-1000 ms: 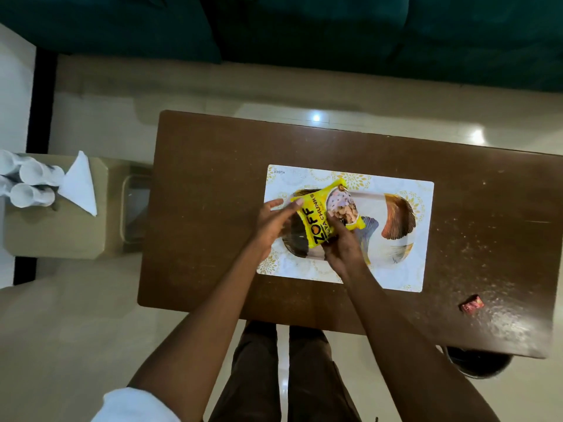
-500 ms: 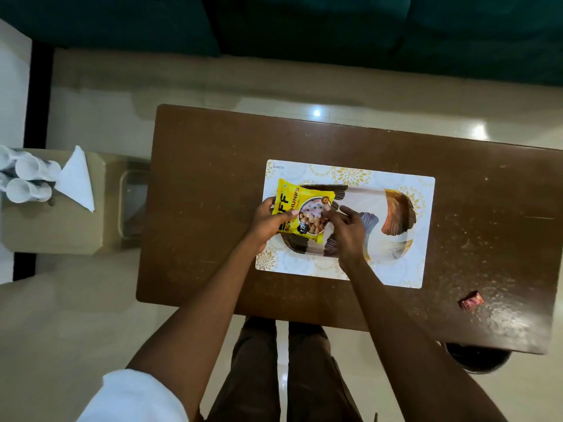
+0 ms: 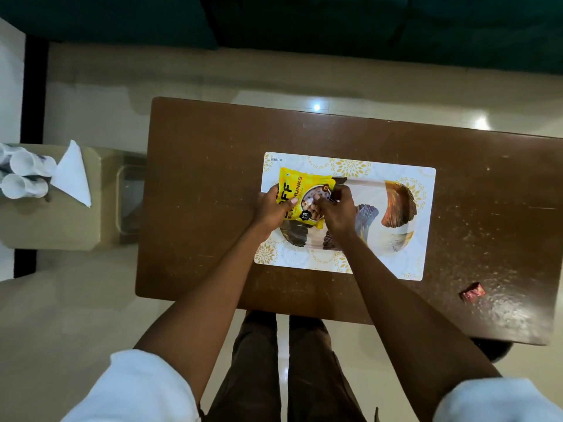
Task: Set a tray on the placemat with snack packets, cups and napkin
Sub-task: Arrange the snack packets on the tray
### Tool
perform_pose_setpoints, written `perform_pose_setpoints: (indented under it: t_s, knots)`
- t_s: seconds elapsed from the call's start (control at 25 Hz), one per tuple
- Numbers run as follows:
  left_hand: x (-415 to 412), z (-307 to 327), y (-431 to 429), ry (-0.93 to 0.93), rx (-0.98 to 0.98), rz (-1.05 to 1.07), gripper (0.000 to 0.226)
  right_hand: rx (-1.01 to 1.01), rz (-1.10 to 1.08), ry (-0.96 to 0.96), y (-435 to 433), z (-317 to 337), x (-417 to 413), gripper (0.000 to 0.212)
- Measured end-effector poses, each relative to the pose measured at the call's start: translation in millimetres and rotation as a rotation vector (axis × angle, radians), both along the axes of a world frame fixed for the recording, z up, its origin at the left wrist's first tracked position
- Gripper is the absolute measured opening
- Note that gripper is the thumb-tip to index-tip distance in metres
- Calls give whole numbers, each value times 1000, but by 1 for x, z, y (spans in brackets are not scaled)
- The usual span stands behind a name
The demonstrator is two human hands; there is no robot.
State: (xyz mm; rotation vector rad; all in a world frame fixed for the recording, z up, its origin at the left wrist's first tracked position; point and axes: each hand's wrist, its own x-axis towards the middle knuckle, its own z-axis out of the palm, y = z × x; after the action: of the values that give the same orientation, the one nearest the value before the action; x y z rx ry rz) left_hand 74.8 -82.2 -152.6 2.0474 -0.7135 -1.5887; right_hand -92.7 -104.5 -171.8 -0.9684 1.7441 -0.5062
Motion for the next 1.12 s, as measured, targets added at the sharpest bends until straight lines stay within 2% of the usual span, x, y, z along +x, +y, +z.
perform_pose_setpoints:
  t_s: [0.08, 0.16, 0.32, 0.44, 0.64, 0.88, 1.12]
  knots:
    - [-3, -4, -1, -154, 31, -83, 53, -1, 6, 24, -6, -1, 1, 34]
    - [-7, -2, 3, -300, -8, -59, 58, 12, -2, 54, -8, -2, 1, 32]
    - [-15, 7, 21, -168, -141, 91, 36, -68, -33, 40, 4, 4, 0, 16]
    - [-18, 10, 47, -169, -137, 97, 32, -62, -7, 59, 28, 13, -3, 15]
    - [-16, 2, 66, -138, -30, 34, 34, 75, 83, 114, 59, 6, -21, 22]
    - [-9, -6, 65, -254, 0, -29, 36, 157, 111, 97, 55, 4, -25, 27]
    - [-9, -1, 57, -187, -18, 94, 29, 164, 111, 55, 54, 7, -23, 36]
